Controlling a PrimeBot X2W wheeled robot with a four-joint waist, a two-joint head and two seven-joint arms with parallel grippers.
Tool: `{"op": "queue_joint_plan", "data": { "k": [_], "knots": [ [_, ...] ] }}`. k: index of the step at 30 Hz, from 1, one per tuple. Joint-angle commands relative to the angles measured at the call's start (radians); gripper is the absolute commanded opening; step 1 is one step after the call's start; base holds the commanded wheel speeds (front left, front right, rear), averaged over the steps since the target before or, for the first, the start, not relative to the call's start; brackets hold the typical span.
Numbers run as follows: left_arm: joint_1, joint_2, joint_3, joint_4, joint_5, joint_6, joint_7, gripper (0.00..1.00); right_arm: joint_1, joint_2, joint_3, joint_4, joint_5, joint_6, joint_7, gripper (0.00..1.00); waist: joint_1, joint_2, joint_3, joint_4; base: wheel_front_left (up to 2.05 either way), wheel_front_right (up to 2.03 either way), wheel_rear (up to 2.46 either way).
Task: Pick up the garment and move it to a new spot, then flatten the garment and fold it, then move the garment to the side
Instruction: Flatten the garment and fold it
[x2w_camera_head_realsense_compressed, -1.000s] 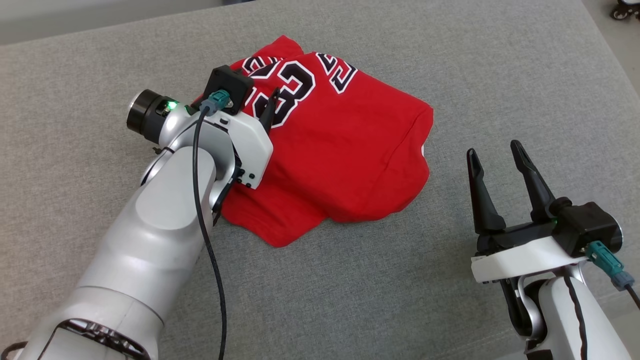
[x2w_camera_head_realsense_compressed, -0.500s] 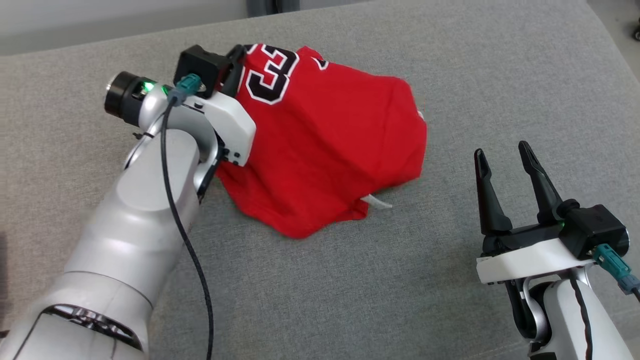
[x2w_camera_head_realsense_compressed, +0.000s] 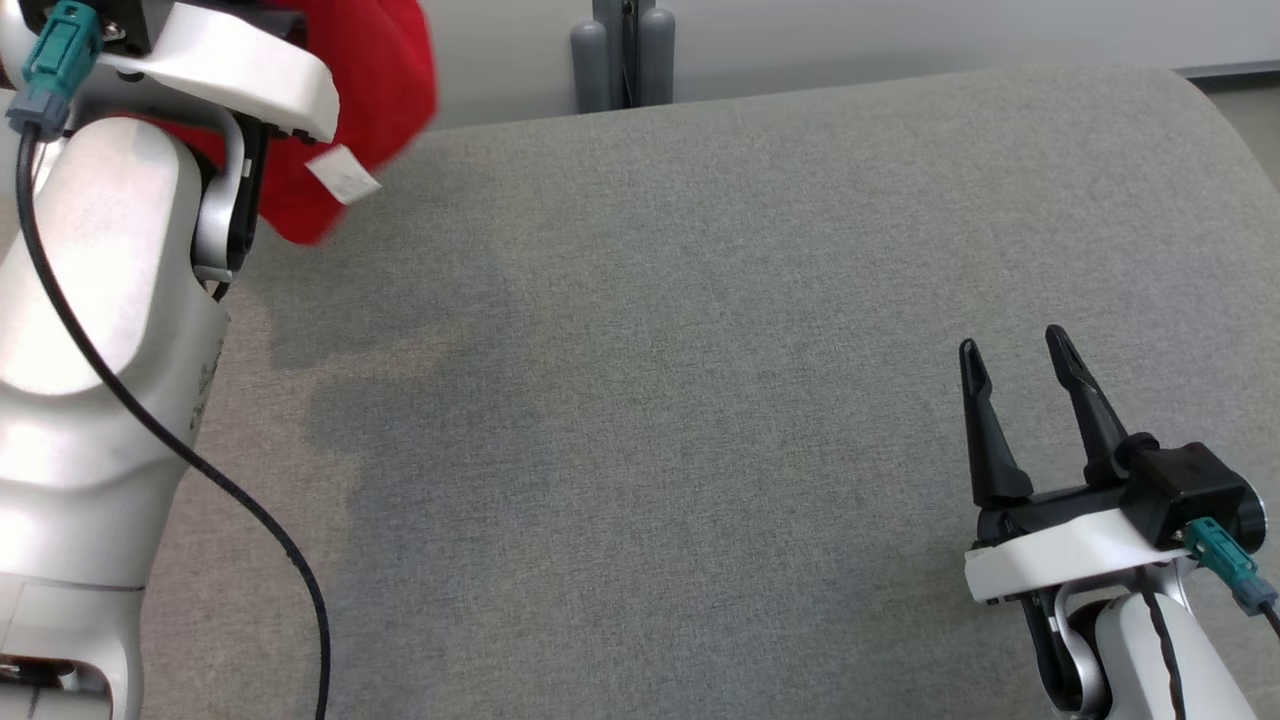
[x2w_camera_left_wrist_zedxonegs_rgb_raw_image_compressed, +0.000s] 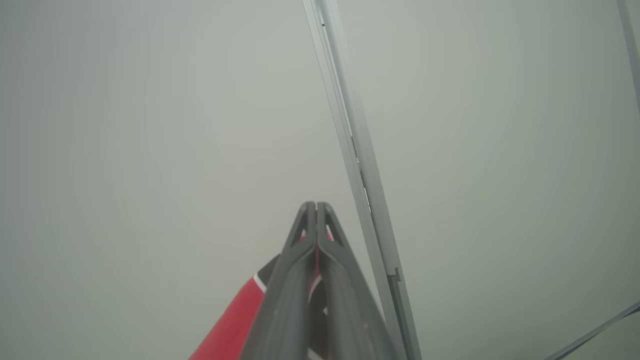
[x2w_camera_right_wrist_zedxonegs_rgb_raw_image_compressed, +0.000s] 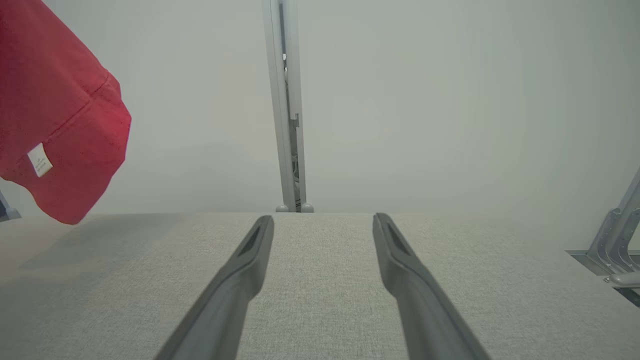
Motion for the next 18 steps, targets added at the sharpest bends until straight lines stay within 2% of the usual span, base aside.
{"op": "queue_joint_plan", "data": {
  "k": [1,5,9,14,18],
  "knots": [
    [0.016,0.011,0.002,-0.047,0.013,0.006,-0.005,0.0,0.016,-0.002,0.003,0.002,0.005,0.0,-0.006,1.0,0.0,0.0,-0.023,0.014,0.0,0.0,0.0],
    [0.086,0.006,-0.06,-0.185,0.025,-0.026,0.024,0.0,0.028,0.003,0.01,0.007,0.007,0.0,-0.006,1.0,0.0,0.0,-0.049,0.02,0.0,0.0,0.0],
    [0.181,-0.049,-0.139,-0.23,-0.001,-0.061,0.07,0.0,0.022,0.006,0.01,-0.002,0.01,0.0,-0.006,1.0,0.0,0.0,-0.035,0.021,0.0,0.0,0.0],
    [0.273,-0.154,-0.241,-0.161,-0.038,-0.106,0.079,0.0,0.004,0.007,0.013,-0.006,0.011,0.0,-0.006,1.0,0.0,0.0,0.006,0.014,0.0,0.0,0.0],
    [0.293,-0.204,-0.299,-0.07,-0.083,-0.136,0.034,0.0,-0.011,0.009,0.022,-0.005,0.012,0.0,-0.006,1.0,0.0,0.0,0.032,-0.001,0.0,0.0,0.0]
  ]
}}
